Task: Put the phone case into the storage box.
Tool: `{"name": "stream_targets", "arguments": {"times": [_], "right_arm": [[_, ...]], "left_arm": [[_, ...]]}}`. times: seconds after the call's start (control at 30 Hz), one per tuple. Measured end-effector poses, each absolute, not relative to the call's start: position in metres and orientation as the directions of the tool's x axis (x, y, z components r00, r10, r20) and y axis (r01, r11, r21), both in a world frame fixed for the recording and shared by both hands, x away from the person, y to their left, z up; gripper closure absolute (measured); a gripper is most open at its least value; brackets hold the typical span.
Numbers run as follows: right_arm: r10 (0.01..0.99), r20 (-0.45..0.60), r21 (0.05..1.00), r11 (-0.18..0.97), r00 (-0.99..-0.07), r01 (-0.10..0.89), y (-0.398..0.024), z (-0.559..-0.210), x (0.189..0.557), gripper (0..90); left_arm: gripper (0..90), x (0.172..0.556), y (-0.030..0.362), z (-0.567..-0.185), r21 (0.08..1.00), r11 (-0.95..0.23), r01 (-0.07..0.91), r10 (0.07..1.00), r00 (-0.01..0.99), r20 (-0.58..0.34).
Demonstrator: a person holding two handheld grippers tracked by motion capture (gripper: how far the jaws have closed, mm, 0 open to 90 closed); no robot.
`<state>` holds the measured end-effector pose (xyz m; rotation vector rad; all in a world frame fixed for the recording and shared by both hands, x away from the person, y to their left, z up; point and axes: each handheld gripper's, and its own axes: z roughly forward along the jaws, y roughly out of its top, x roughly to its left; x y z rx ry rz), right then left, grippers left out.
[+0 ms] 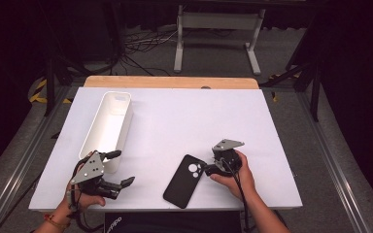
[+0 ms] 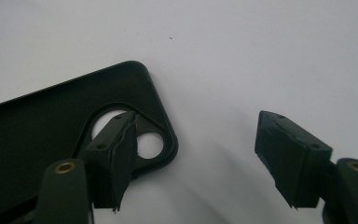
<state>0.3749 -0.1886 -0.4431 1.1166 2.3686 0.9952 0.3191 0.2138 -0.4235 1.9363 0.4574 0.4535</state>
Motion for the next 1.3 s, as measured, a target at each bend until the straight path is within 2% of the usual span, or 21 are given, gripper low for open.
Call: {"name": "stream_targets", "arguments": {"times": [0.27, 0.33, 0.4, 0.6, 0.73, 1.13, 1.3], "right_arm": [[0.775, 0.007, 0.702, 0.447, -0.632, 0.555, -0.187, -0.448, 0.376, 41.8], [0.768, 0.003, 0.697, 0.458, -0.641, 0.552, -0.184, -0.451, 0.378, 48.0], [0.765, -0.001, 0.697, 0.462, -0.644, 0.548, -0.183, -0.451, 0.378, 50.0], [0.744, -0.031, 0.694, 0.497, -0.668, 0.521, -0.177, -0.454, 0.376, 64.4], [0.729, -0.055, 0.695, 0.519, -0.683, 0.497, -0.172, -0.455, 0.372, 77.1], [0.713, -0.016, 0.676, 0.524, -0.701, 0.518, -0.173, -0.451, 0.379, 83.9], [0.693, -0.045, 0.687, 0.544, -0.719, 0.482, -0.173, -0.45, 0.379, 84.6]], "left_arm": [[8.6, 0.32, 0.215, -0.424, 0.915, -0.389, 0.108, 0.505, 0.856, 0.113], [8.6, 0.32, 0.215, -0.424, 0.915, -0.388, 0.113, 0.506, 0.856, 0.109], [8.6, 0.32, 0.215, -0.424, 0.914, -0.392, 0.108, 0.503, 0.857, 0.114], [8.7, 0.319, 0.214, -0.424, 0.912, -0.395, 0.113, 0.502, 0.858, 0.111], [8.8, 0.319, 0.213, -0.424, 0.906, -0.407, 0.117, 0.498, 0.86, 0.113], [8.8, 0.319, 0.211, -0.425, 0.898, -0.422, 0.122, 0.492, 0.863, 0.114], [8.7, 0.319, 0.212, -0.424, 0.901, -0.416, 0.123, 0.498, 0.86, 0.113]]}}
